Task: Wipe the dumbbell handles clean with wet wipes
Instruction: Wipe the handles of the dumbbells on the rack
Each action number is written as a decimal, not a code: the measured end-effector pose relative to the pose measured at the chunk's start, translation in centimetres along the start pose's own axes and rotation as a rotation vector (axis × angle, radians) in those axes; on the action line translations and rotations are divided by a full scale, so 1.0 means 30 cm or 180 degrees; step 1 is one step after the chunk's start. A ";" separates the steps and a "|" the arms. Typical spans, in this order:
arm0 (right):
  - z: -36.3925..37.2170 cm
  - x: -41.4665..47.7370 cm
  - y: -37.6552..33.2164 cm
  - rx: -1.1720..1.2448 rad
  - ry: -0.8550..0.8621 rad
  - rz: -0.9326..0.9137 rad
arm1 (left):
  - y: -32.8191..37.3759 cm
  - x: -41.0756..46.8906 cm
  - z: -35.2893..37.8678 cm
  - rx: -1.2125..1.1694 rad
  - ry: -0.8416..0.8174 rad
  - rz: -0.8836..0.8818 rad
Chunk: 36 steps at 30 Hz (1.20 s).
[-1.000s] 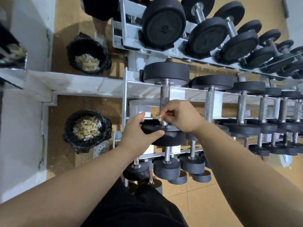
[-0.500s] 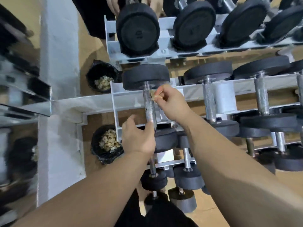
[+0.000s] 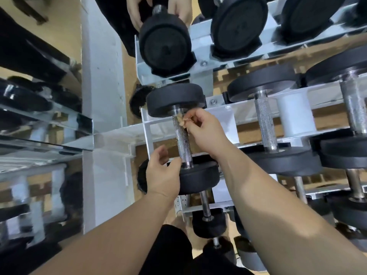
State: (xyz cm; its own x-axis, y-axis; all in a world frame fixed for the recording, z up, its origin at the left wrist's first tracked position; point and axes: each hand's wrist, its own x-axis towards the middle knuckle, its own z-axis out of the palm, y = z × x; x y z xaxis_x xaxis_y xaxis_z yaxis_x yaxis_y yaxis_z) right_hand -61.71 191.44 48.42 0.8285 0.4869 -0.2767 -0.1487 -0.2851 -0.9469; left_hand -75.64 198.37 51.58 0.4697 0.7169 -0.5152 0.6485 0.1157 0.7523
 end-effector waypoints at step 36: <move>-0.008 -0.072 0.068 -0.0281 0.0607 -0.0060 | -0.047 0.025 0.006 -0.0205 0.0028 0.0112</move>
State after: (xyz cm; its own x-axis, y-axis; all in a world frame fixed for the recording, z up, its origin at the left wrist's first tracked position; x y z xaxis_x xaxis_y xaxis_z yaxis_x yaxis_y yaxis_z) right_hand -63.69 189.61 47.12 0.9192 0.3301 -0.2150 -0.0911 -0.3528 -0.9312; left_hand -76.09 198.62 50.07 0.4861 0.7274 -0.4844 0.5916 0.1341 0.7950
